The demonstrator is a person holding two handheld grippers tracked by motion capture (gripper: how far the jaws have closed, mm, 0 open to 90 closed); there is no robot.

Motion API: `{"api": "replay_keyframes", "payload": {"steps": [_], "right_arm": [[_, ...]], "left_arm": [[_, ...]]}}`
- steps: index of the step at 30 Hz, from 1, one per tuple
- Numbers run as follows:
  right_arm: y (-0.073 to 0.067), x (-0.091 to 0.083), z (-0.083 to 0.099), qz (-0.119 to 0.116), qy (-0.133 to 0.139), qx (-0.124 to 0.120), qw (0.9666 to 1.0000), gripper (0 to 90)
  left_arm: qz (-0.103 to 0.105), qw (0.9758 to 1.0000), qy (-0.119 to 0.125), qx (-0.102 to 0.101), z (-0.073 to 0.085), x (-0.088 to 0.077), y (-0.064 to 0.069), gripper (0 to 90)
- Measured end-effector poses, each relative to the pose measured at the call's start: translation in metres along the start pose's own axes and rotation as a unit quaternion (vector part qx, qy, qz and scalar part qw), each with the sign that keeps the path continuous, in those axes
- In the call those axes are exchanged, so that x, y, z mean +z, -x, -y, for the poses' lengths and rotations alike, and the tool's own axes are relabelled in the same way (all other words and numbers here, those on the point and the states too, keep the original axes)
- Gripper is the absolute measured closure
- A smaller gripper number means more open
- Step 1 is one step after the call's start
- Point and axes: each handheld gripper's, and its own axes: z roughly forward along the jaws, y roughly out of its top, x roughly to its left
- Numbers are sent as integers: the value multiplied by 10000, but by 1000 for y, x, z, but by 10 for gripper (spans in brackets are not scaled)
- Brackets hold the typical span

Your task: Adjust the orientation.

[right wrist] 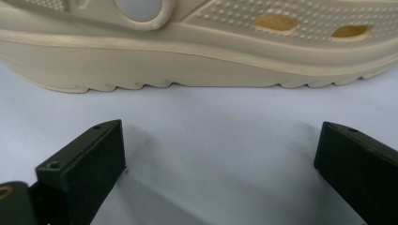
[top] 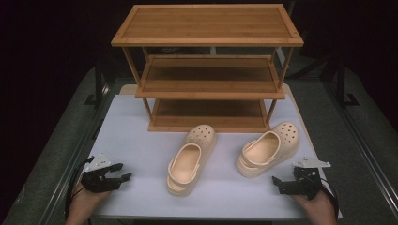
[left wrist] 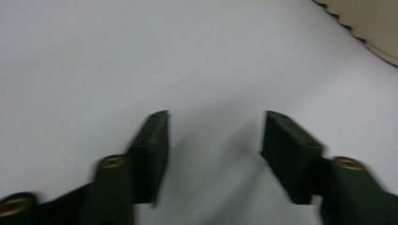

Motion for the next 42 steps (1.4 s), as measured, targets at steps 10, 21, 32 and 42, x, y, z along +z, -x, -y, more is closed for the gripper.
{"api": "replay_keyframes", "payload": {"steps": [10,21,32,42], "right_arm": [[0,0,0,-2,-5,4,10000,17],[12,-12,-10,44,22,71,10000,68],[50,-30,-47,-44,386,190,9991,703],[88,-18,-85,-101,416,282,9987,897]], "left_arm": [[-130,9998,-90,-77,2,7,-2,129],[-131,9998,-91,-77,2,7,-2,129],[-136,9998,-90,-76,2,7,-2,130],[-131,9998,-70,-106,2,7,-2,130]]}}
